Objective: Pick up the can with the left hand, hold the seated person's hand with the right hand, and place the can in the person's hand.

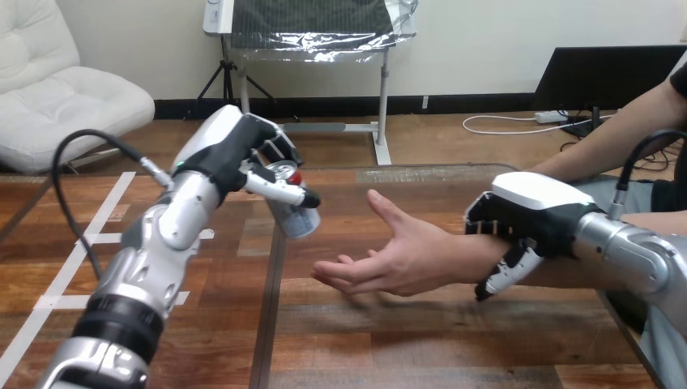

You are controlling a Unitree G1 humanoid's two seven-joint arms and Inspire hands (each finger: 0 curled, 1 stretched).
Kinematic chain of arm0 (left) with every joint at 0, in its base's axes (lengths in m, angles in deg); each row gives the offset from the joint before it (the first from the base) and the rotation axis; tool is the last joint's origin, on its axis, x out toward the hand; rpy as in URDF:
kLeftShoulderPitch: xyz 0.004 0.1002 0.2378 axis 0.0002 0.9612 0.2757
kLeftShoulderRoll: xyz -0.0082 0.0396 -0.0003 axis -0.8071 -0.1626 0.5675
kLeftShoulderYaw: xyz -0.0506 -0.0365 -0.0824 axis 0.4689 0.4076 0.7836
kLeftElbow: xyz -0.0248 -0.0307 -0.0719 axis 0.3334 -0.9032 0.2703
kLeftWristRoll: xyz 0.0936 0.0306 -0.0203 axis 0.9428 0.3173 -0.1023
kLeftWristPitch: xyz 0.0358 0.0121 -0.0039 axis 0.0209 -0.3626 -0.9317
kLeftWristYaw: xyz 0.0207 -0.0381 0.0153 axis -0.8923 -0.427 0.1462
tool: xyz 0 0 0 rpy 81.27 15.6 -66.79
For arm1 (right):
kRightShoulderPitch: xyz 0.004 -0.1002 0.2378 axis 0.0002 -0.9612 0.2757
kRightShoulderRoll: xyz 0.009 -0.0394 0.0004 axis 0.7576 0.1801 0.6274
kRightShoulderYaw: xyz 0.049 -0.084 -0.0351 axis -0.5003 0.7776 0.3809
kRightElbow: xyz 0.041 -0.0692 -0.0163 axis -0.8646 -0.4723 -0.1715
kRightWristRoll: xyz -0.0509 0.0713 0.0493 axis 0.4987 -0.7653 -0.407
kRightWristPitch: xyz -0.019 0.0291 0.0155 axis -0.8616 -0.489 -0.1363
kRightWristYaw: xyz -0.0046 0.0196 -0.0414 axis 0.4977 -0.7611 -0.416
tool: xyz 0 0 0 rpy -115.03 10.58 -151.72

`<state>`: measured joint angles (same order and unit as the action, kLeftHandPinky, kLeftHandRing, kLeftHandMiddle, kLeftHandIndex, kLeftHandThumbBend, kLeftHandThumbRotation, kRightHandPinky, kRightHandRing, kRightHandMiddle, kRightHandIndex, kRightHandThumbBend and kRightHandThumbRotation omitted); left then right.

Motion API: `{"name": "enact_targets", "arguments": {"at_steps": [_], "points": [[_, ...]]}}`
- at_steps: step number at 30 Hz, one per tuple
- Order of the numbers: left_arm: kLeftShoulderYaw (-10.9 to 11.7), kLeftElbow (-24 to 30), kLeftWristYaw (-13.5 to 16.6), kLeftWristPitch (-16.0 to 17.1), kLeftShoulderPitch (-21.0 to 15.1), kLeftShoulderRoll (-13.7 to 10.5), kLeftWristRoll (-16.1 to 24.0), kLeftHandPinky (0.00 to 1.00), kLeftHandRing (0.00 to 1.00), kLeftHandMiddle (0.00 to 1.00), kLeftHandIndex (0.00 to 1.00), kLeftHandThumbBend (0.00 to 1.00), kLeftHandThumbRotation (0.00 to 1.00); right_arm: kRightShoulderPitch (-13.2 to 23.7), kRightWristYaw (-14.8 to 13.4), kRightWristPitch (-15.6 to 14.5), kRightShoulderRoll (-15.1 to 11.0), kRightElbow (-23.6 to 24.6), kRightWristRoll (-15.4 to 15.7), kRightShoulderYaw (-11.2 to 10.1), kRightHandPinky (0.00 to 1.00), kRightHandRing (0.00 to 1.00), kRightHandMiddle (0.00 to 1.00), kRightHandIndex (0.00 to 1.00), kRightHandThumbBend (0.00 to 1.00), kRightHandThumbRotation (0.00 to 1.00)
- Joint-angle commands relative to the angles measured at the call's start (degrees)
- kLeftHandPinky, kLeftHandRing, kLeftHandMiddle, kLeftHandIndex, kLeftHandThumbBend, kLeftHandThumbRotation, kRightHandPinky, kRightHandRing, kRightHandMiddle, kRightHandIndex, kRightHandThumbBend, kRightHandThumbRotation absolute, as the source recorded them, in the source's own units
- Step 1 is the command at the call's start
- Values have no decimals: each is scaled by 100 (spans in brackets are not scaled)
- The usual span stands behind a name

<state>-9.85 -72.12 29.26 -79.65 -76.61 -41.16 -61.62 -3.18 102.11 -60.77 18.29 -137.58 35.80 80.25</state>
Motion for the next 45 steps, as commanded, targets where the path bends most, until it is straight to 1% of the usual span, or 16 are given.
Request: {"name": "enact_targets", "arguments": {"at_steps": [1,10,16,19,25,31,35,37,41,45], "points": [[-33,-236,249,304,-750,60,60,33,38,43,43,77,0,355,85,-138,230,87,-136,-89,38,43,47,48,70,13],[-130,-701,393,565,-959,217,85,34,38,44,43,78,0,373,207,-318,358,255,-160,-112,40,44,48,48,70,16],[-172,-963,484,652,-1077,340,125,35,39,45,43,78,0,388,266,-347,419,301,-199,-126,40,44,48,48,71,18],[-198,-1097,534,746,-1128,390,147,35,40,45,44,78,0,391,302,-363,452,325,-244,-145,40,44,48,48,71,19],[-234,-1315,675,909,-1192,501,203,36,39,45,44,78,0,406,324,-352,489,384,-278,-154,40,44,48,48,72,20],[-275,-1524,827,1054,-1233,610,236,36,39,45,44,78,0,406,362,-417,518,469,-332,-169,39,43,47,47,73,20],[-323,-1660,925,1085,-1269,687,275,37,39,45,44,78,0,378,377,-391,509,548,-408,-192,39,43,47,47,73,20],[-346,-1709,960,1098,-1285,708,296,40,40,45,44,78,0,368,391,-383,508,573,-445,-202,39,43,47,47,73,20],[-383,-1805,1043,1144,-1302,782,310,41,40,44,44,78,0,355,380,-370,502,621,-461,-212,39,42,46,46,73,20],[-377,-1891,1115,1233,-1300,850,289,38,38,43,44,78,0,333,370,-346,493,664,-477,-227,38,42,45,46,74,19]]}}
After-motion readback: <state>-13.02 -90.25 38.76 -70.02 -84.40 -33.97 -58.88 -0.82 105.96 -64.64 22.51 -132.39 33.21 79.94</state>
